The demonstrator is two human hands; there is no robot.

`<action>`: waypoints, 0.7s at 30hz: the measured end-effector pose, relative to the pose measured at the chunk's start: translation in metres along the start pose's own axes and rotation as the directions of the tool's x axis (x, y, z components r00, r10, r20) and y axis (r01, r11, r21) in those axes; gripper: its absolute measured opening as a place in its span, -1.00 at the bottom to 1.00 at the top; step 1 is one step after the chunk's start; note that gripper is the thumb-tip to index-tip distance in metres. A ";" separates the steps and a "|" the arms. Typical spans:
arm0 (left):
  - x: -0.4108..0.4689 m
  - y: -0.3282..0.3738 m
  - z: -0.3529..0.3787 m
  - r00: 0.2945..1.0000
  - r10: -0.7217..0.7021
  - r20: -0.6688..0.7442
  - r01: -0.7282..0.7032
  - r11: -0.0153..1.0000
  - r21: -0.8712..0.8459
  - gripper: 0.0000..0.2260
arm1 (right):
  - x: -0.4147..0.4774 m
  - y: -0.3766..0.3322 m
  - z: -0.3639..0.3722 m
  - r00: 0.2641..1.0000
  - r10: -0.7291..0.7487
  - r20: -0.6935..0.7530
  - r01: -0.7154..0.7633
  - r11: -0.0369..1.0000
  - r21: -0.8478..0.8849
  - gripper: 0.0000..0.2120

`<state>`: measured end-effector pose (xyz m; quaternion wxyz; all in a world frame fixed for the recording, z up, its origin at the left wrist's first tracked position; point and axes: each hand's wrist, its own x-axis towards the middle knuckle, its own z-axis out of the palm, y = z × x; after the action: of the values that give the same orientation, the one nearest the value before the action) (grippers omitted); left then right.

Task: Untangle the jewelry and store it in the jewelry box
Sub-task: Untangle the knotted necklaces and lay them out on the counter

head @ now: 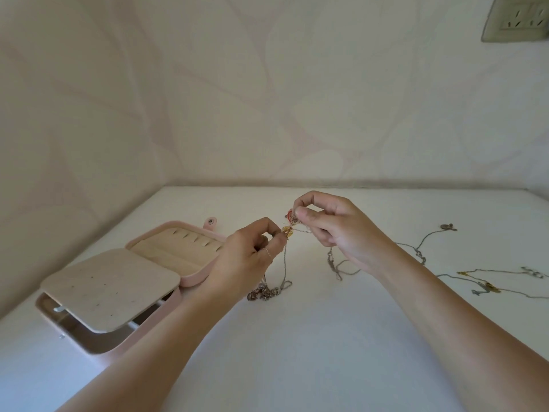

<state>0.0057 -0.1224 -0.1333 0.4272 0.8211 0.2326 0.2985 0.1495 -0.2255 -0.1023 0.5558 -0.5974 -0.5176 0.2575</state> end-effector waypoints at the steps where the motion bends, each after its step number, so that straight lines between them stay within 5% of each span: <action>1: 0.000 0.000 0.000 1.000 0.001 -0.004 -0.001 1.000 -0.018 -0.85 | -0.001 -0.001 0.000 1.000 -0.001 0.017 0.001 1.000 -0.010 -0.84; 8: 0.000 0.011 -0.007 0.993 -0.057 0.107 0.089 0.942 -0.323 -0.93 | 0.000 0.001 0.000 0.996 -0.004 0.088 0.007 1.000 -0.029 -0.76; 15: -0.003 0.012 -0.006 0.983 -0.076 0.165 0.130 0.930 -0.345 -0.77 | 0.002 0.003 0.000 1.000 -0.012 0.026 0.013 1.000 -0.024 -0.78; 21: -0.001 0.015 -0.009 0.994 -0.104 0.040 0.112 0.940 -0.322 -0.81 | 0.000 0.002 0.001 1.000 -0.007 0.020 0.009 0.996 -0.094 -0.78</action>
<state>0.0003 -0.1256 -0.1169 0.5745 0.7292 0.2201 0.2996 0.1488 -0.2245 -0.1041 0.5230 -0.6182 -0.5371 0.2364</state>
